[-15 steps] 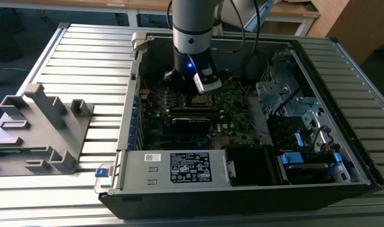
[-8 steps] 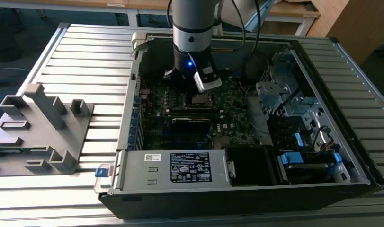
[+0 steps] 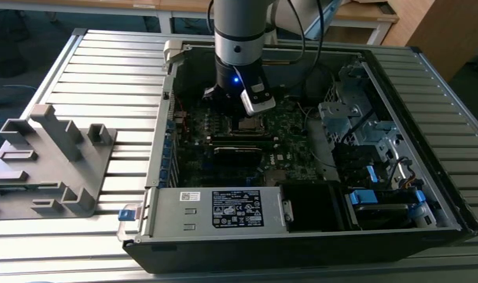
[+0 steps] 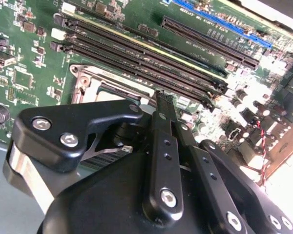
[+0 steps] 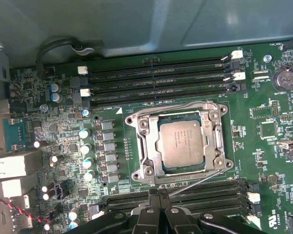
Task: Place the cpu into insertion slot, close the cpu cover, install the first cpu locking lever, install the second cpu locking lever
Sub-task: 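Install the second cpu locking lever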
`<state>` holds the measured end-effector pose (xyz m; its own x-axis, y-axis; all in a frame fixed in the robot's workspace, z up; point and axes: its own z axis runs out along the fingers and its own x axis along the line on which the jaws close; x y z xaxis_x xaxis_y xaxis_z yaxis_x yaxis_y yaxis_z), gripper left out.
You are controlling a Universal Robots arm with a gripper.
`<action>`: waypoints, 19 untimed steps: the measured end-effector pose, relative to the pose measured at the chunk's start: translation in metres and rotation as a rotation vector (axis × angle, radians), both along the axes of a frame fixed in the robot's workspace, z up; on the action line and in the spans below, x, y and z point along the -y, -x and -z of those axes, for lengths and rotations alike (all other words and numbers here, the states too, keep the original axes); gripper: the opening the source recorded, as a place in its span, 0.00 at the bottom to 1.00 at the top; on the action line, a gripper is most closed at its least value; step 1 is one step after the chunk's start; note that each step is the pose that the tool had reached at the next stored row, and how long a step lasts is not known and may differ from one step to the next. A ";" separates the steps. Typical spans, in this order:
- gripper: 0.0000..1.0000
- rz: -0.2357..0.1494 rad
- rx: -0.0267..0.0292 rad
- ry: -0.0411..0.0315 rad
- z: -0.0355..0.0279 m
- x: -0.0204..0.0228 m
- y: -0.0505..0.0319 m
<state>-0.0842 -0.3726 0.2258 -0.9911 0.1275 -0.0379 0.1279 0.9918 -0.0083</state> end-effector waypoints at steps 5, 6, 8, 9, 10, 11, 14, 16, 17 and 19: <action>0.10 0.000 0.0004 -0.0004 0.0023 0.0001 0.0024; 0.10 0.000 0.0004 -0.0004 0.0038 0.0001 0.0039; 0.10 0.000 0.0005 -0.0002 0.0063 0.0002 0.0068; 0.10 0.000 0.0005 -0.0001 0.0070 0.0002 0.0080; 0.10 0.000 0.0005 -0.0001 0.0075 0.0002 0.0088; 0.10 0.000 0.0007 -0.0002 0.0082 0.0001 0.0092; 0.10 0.000 0.0007 -0.0003 0.0127 0.0002 0.0094; 0.10 0.000 0.0007 -0.0007 0.0154 0.0002 0.0094; 0.10 0.000 0.0006 -0.0018 0.0157 0.0002 0.0095; 0.10 0.000 0.0005 -0.0065 0.0159 0.0001 0.0095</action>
<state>-0.0937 -0.3728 0.2099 -0.9911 0.1278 -0.0376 0.1280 0.9918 -0.0018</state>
